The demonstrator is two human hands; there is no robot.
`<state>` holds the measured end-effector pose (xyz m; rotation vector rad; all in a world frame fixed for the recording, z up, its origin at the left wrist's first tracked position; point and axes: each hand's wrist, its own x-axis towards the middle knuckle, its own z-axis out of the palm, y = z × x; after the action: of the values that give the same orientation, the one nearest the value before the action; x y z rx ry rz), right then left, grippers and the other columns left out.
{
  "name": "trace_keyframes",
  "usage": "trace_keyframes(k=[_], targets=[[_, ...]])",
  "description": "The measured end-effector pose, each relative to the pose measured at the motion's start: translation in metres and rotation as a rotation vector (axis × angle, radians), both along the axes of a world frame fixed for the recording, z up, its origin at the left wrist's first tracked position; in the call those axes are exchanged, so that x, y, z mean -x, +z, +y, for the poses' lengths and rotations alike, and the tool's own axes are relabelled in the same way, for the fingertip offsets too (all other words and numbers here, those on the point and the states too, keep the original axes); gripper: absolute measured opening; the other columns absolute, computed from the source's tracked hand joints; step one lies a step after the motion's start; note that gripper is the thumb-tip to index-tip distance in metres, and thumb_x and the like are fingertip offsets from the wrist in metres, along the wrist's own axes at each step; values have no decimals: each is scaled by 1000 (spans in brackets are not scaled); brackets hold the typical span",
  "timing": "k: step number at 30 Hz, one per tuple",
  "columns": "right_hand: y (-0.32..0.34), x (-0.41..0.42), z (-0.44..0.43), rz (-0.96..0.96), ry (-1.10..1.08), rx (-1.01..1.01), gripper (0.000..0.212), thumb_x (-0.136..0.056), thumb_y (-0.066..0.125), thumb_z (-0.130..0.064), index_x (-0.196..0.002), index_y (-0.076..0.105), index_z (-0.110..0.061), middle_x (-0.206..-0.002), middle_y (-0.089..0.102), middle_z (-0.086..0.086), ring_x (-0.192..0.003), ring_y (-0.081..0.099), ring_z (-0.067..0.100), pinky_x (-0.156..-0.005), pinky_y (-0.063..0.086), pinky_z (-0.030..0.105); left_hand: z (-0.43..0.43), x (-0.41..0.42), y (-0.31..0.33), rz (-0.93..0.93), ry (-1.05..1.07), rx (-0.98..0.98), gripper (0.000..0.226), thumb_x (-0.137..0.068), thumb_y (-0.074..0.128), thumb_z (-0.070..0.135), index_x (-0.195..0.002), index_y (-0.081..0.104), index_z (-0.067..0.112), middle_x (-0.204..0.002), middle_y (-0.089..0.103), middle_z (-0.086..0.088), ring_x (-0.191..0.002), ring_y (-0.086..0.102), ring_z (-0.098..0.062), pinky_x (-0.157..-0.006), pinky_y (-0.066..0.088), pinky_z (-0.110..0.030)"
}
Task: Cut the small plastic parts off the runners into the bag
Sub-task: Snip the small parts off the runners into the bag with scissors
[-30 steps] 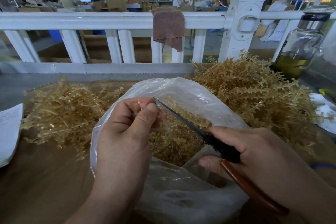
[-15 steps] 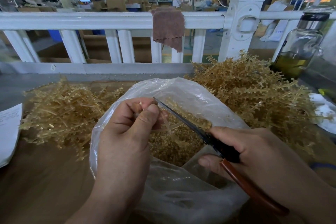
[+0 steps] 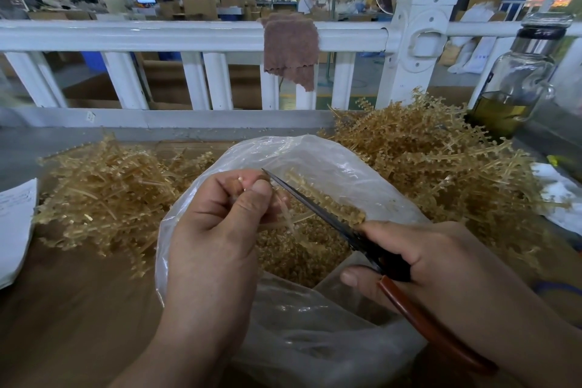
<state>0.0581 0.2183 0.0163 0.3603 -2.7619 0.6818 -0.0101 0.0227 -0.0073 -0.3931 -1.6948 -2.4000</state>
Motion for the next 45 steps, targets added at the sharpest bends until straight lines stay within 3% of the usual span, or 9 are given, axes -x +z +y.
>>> trace_keyframes(k=[7, 10, 14, 23, 27, 29, 32, 40, 45], targets=[[-1, -1, 2, -47, 10, 38, 56, -83, 46, -78, -84, 64, -25, -63, 57, -7, -55, 56, 8, -47, 36, 18, 1, -2, 3, -23, 7, 21, 11, -83, 67, 30, -81, 72, 20, -78, 72, -7, -73, 68, -17, -66, 55, -22], [4, -3, 2, -43, -9, 140, 46, -81, 49, -81, -87, 61, -36, -64, 57, -10, -51, 54, 1, -45, 35, 12, 1, -4, 7, -60, 15, 16, 13, -82, 67, 34, -79, 73, 22, -76, 72, -5, -67, 68, -14, -55, 53, -20], [5, -6, -5, -111, 4, 379, 47, -77, 57, -77, -102, 64, -38, -69, 70, -5, -51, 66, 6, -50, 54, 30, 3, -7, 11, -103, -18, 31, 22, -88, 63, 38, -74, 72, 24, -78, 74, -6, -68, 72, -17, -50, 52, -22], [4, -6, -10, -114, 11, 448, 36, -83, 60, -66, -103, 64, -36, -66, 71, -7, -47, 65, 6, -47, 51, 19, 4, -10, 13, -201, -167, 102, 36, -98, 56, 40, -77, 66, 12, -71, 69, -16, -54, 67, -31, -44, 50, -32], [3, -5, -9, -101, 13, 473, 26, -82, 62, -61, -104, 63, -47, -68, 71, -6, -48, 65, 7, -47, 52, 21, 3, -6, 14, -265, -386, -136, 18, -81, 67, 10, -97, 63, 4, -83, 71, -17, -64, 71, -26, -53, 57, -30], [5, -5, -8, -89, 15, 469, 23, -82, 63, -58, -103, 63, -49, -68, 71, -7, -49, 65, 6, -48, 51, 19, 1, -3, 13, -256, -462, -200, 22, -76, 60, 2, -95, 69, 4, -88, 70, -16, -73, 73, -25, -60, 59, -29], [7, -6, -7, -87, 8, 461, 17, -83, 63, -58, -96, 62, -46, -66, 70, -4, -49, 65, 8, -48, 53, 23, 1, -1, 15, -249, -454, -176, 28, -65, 72, -6, -86, 80, 10, -89, 72, -13, -78, 75, -22, -64, 59, -25], [9, -8, -3, -74, 13, 359, 16, -85, 57, -67, -99, 57, -58, -71, 69, -13, -58, 68, 6, -53, 54, 31, 2, -2, 18, -337, -370, -172, 24, -64, 75, 24, -85, 81, 15, -71, 65, -5, -67, 72, -19, -55, 57, -27], [15, -11, 0, -94, -26, 304, 41, -81, 52, -75, -111, 60, -48, -74, 70, -12, -59, 68, 4, -52, 54, 33, -1, -4, 21, -331, -301, -89, 20, -70, 72, 32, -83, 81, 18, -74, 69, -2, -54, 62, -10, -40, 44, -18]])
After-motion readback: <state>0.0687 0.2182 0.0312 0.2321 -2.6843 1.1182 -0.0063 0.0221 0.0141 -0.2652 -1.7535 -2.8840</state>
